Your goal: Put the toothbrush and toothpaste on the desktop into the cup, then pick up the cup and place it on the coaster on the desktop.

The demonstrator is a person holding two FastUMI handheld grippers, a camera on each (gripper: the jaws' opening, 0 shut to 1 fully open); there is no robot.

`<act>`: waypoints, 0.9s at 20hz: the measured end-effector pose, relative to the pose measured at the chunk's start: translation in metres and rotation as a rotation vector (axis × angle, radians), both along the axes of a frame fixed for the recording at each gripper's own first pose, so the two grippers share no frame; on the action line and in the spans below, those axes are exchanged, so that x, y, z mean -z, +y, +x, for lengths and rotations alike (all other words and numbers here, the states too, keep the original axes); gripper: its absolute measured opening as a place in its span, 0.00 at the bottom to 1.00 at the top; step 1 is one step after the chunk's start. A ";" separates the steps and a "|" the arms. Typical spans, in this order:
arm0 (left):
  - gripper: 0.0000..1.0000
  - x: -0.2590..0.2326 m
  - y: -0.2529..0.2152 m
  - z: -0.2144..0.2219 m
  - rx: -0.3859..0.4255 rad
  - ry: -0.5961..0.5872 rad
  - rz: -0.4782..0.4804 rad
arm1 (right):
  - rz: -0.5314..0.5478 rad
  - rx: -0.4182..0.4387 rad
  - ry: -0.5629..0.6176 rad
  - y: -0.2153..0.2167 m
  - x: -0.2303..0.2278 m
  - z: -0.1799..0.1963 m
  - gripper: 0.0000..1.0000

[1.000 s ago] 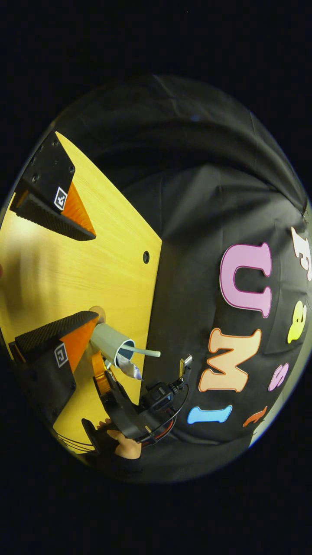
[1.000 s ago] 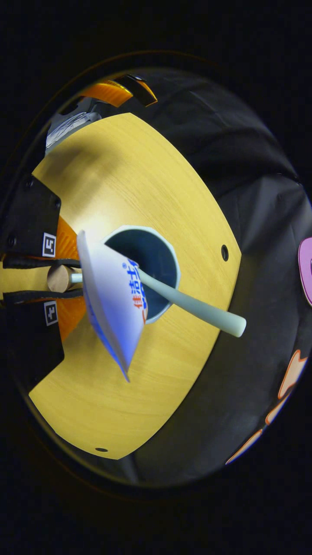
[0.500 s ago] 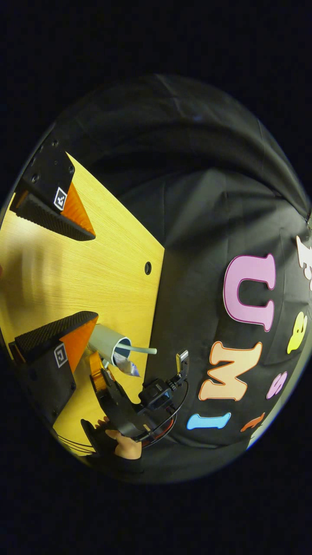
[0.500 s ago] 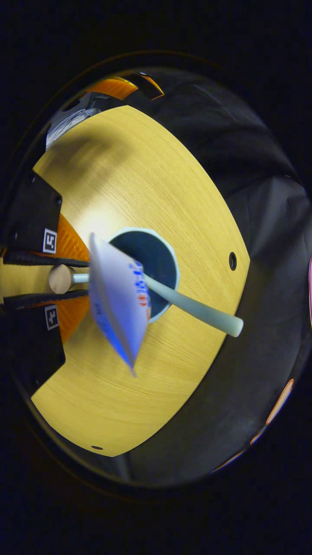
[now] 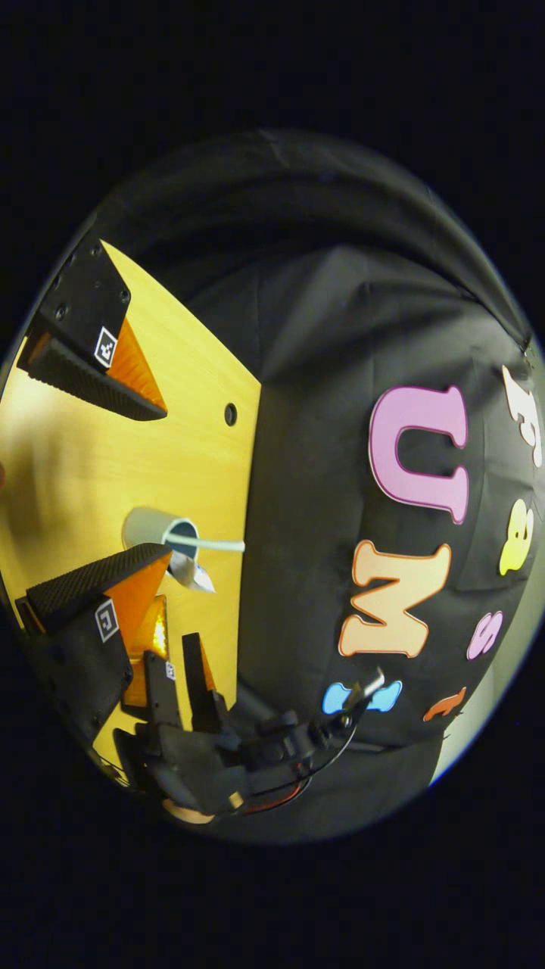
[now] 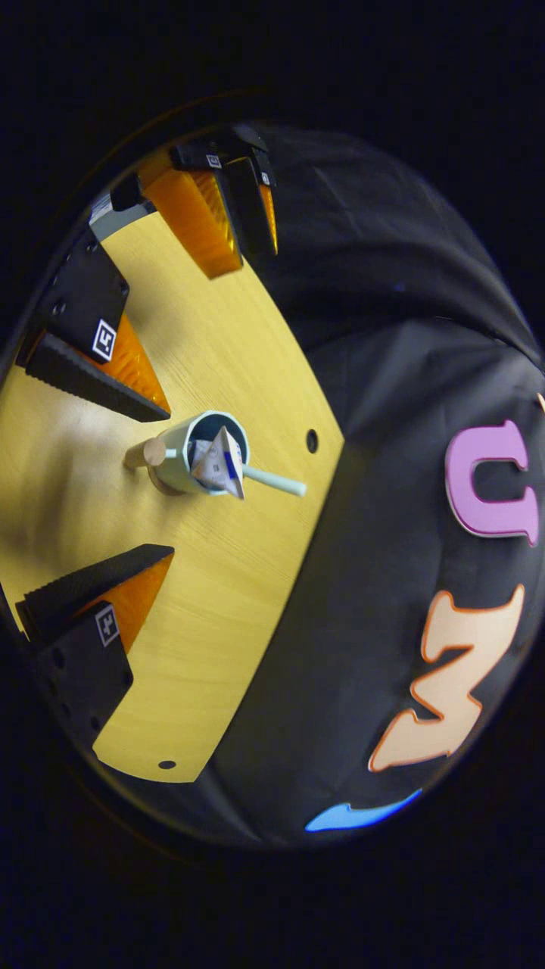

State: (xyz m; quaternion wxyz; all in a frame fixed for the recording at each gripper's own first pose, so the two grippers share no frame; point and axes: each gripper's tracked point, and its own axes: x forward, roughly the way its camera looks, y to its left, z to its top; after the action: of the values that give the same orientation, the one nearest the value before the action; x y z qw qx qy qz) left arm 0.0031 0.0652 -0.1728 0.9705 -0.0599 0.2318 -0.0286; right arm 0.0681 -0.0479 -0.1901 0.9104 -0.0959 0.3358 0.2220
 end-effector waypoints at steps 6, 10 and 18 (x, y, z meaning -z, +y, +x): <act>0.94 -0.039 -0.092 0.010 0.022 -0.098 0.031 | 0.098 0.163 -0.218 -0.118 -0.061 -0.029 1.00; 0.94 -0.073 -0.129 0.010 -0.013 -0.180 0.089 | 0.167 0.245 -0.308 -0.182 -0.101 -0.045 1.00; 0.94 -0.115 -0.161 0.002 0.024 -0.271 0.094 | 0.199 0.413 -0.485 -0.216 -0.145 -0.053 1.00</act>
State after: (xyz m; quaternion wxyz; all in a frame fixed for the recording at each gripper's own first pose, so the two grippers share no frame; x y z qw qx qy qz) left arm 0.0047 -0.0960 -0.0582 0.9942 -0.0072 0.1007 -0.0373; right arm 0.0156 -0.2643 -0.0452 0.9944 0.0133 0.0984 0.0353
